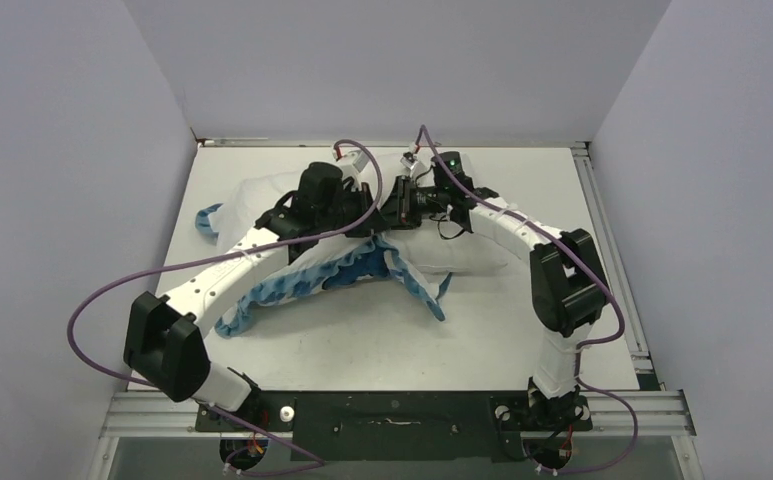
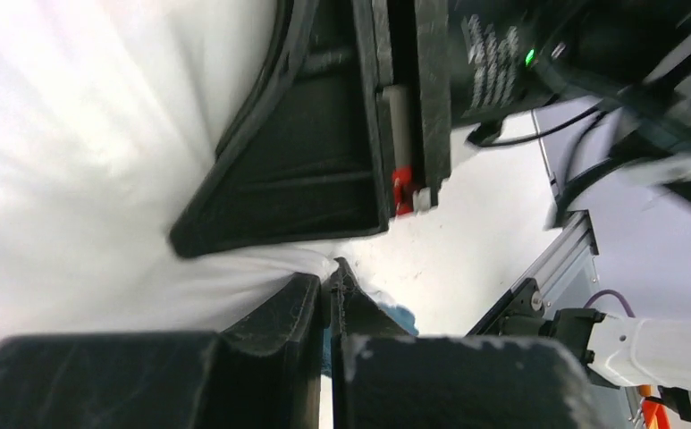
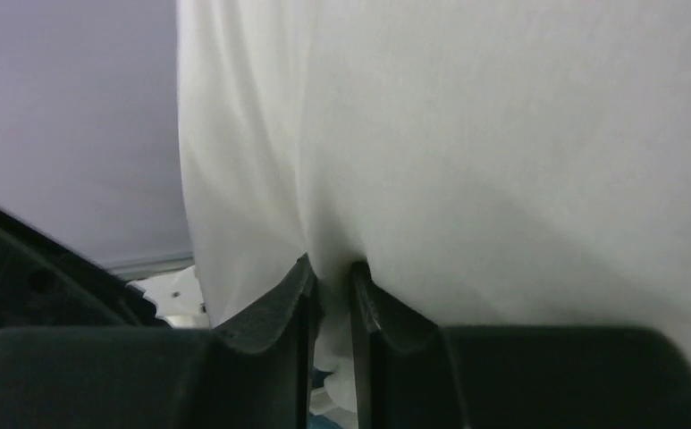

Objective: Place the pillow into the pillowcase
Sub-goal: Stuff the pillow into the pillowcase.

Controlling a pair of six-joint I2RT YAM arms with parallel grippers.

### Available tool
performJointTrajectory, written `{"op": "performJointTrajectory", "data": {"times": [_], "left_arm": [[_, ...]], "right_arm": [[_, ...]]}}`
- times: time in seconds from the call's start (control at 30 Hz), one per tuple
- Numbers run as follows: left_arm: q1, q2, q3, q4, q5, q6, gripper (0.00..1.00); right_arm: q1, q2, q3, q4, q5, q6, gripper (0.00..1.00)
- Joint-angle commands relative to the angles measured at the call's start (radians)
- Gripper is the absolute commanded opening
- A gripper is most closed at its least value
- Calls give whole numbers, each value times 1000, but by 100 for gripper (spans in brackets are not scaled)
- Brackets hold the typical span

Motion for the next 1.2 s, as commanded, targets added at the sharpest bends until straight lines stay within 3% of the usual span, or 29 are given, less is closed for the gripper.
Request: {"op": "performJointTrajectory", "data": {"times": [0.0, 0.13, 0.23, 0.33, 0.37, 0.4, 0.47, 0.5, 0.57, 0.6, 0.63, 0.7, 0.8, 0.97, 1.17], "left_arm": [[-23, 28, 276, 283, 197, -26, 0], [-110, 150, 505, 118, 289, 83, 0], [-193, 233, 645, -70, 287, 197, 0], [-203, 223, 610, -142, 248, 218, 0], [-203, 202, 575, -148, 214, 226, 0], [-203, 173, 529, -145, 176, 239, 0], [-201, 109, 440, -132, 93, 263, 0], [-200, 74, 393, -121, 56, 269, 0], [-197, 10, 318, -112, -20, 279, 15], [-194, -22, 286, -111, -45, 283, 23], [-192, -51, 259, -112, -71, 292, 29], [-186, -105, 222, -122, -136, 299, 53], [-164, -177, 201, -125, -226, 291, 79], [-48, -164, 283, -171, -313, 126, 83], [33, 24, 504, -402, -359, -46, 84]], "right_arm": [[17, -9, -243, 620, -249, 438, 8], [37, 7, -356, 1093, -302, 717, 5], [53, 23, -383, 1201, -299, 753, 5], [31, -21, -376, 994, -257, 571, 5], [19, -45, -351, 823, -239, 452, 5], [8, -67, -282, 523, -197, 294, 6], [-13, -95, -150, 78, -31, -16, 6], [-21, -107, -96, -59, 44, -121, 8], [-37, -141, -35, -221, 179, -225, 21], [-51, -163, -24, -260, 222, -248, 26], [-65, -185, -19, -293, 264, -262, 38], [-86, -234, -14, -339, 340, -289, 53], [-112, -290, 2, -378, 446, -330, 67], [-125, -299, 77, -387, 506, -375, 79], [-125, -215, 196, -373, 519, -360, 88]]}}
